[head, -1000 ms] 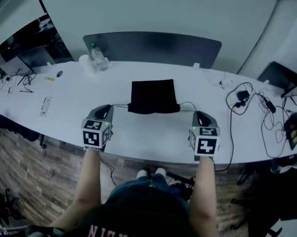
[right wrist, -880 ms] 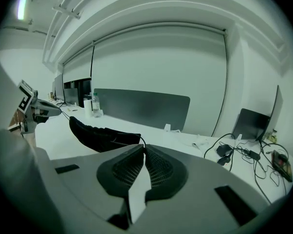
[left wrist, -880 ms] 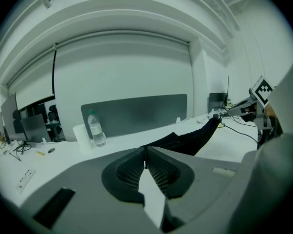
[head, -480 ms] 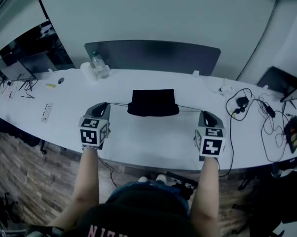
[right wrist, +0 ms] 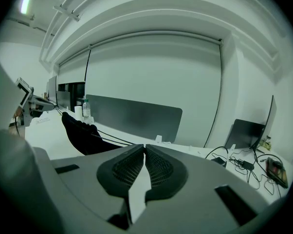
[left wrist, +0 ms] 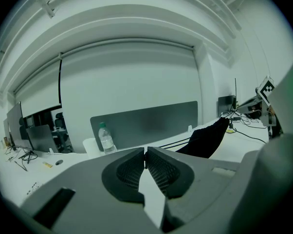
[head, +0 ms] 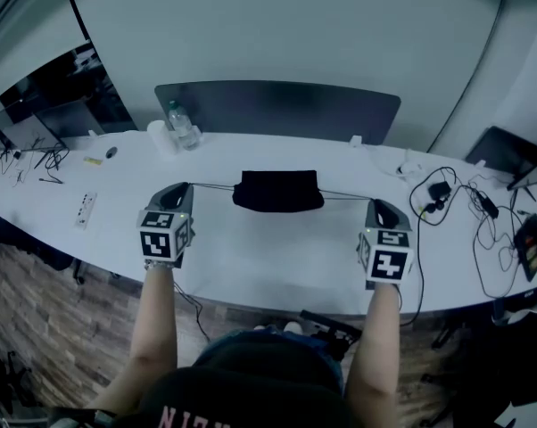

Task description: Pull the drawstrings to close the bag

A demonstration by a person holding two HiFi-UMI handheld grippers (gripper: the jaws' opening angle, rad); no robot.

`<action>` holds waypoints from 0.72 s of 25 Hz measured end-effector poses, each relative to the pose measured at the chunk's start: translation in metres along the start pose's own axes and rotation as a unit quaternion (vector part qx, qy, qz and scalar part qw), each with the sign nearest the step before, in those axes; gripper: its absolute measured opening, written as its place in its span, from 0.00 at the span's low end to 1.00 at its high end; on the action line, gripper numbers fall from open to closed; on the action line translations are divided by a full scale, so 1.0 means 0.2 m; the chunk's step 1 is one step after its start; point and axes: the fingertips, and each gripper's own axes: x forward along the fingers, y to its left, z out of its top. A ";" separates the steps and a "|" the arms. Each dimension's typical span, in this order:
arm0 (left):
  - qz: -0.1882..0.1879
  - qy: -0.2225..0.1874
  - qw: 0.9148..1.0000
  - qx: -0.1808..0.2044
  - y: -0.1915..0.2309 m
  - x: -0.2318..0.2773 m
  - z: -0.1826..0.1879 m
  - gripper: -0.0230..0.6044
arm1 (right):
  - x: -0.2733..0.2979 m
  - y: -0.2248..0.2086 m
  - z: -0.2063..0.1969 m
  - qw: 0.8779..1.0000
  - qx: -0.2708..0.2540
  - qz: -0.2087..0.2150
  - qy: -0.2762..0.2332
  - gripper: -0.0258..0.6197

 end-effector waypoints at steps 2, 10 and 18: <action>0.003 -0.001 1.000 -0.003 0.02 0.00 0.00 0.07 | 0.01 -0.01 0.00 1.000 -0.002 -0.004 -0.001 0.05; 0.011 -0.008 1.000 0.003 0.07 0.04 0.04 0.07 | 0.03 -0.07 0.04 1.000 -0.008 -0.020 -0.005 0.05; 0.025 -0.026 0.999 -0.003 0.13 0.07 0.11 0.06 | 0.05 -0.15 0.08 0.999 -0.013 -0.039 -0.003 0.05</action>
